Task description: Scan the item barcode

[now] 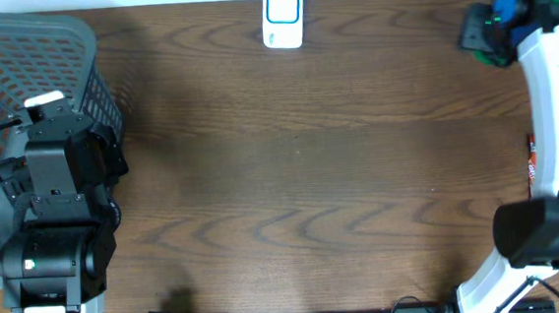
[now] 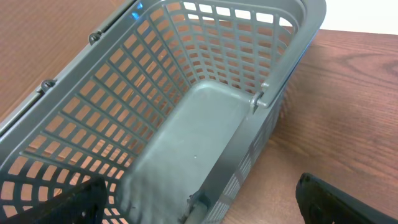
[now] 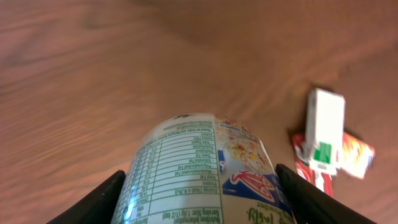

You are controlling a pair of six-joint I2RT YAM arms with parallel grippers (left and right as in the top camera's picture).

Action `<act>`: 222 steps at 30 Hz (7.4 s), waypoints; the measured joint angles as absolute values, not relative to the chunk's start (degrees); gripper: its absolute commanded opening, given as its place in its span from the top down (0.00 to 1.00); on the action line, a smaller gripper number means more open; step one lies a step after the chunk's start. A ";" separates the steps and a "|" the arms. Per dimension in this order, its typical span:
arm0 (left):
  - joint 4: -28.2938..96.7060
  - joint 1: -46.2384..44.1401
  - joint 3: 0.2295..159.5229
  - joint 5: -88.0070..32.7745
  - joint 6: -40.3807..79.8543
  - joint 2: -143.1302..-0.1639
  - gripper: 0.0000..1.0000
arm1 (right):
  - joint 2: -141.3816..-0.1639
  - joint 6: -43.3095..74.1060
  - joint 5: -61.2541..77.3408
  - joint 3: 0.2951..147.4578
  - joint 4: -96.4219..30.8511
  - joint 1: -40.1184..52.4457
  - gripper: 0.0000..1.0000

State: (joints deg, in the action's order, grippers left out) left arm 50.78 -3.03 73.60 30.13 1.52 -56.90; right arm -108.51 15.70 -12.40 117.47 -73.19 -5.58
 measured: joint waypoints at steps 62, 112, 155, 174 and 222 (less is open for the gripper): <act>50.81 -3.03 73.60 30.13 1.52 -56.90 0.04 | -103.39 23.49 16.08 141.27 -68.93 -31.22 0.01; 50.78 -3.03 73.58 30.13 1.52 -56.90 0.04 | -22.98 -6.70 39.05 90.61 -32.71 -17.34 0.01; 50.78 -3.03 73.58 30.13 1.50 -56.90 0.04 | -0.30 -5.43 21.47 87.42 -24.67 3.03 0.01; 50.81 -3.03 73.58 30.11 1.52 -56.90 0.04 | -0.40 -4.21 20.97 49.58 13.04 3.18 0.01; 50.81 -3.03 73.58 30.13 1.52 -56.90 0.04 | -12.32 9.69 -3.88 0.36 -3.66 3.18 0.01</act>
State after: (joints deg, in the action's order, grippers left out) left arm 50.81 -3.03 73.58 30.13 1.52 -56.90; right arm -12.32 9.69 -3.88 0.36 -3.66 3.18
